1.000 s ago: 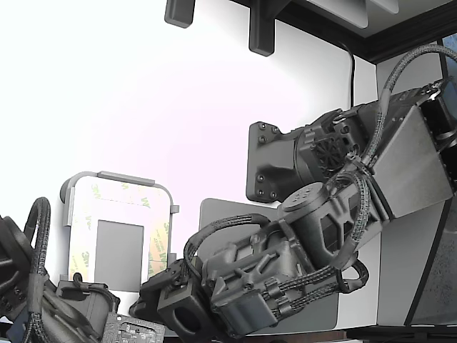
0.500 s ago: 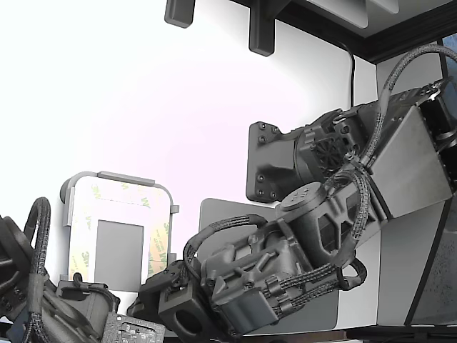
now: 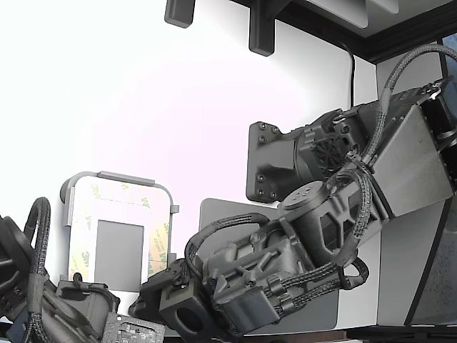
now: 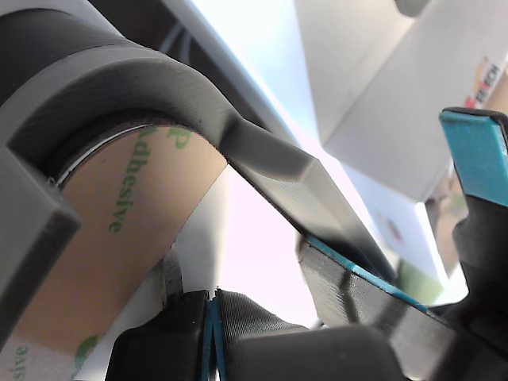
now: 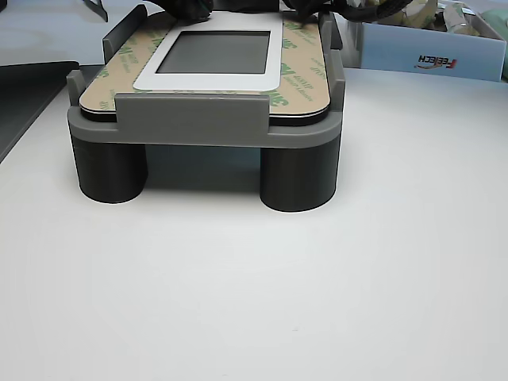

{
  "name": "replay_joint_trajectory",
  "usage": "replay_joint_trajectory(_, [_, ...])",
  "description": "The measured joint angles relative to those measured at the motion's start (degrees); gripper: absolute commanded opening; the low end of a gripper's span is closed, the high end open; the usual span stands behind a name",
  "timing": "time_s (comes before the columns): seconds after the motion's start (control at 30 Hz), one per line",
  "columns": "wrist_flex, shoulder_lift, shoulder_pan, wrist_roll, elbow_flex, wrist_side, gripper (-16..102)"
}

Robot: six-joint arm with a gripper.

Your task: Peel off protective film from adhesive tape.

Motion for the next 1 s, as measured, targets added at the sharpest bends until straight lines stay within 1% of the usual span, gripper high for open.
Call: replay_joint_trajectory(1.0, [1.2,0.0,0.0,2.1,-0.7,-0.1,-11])
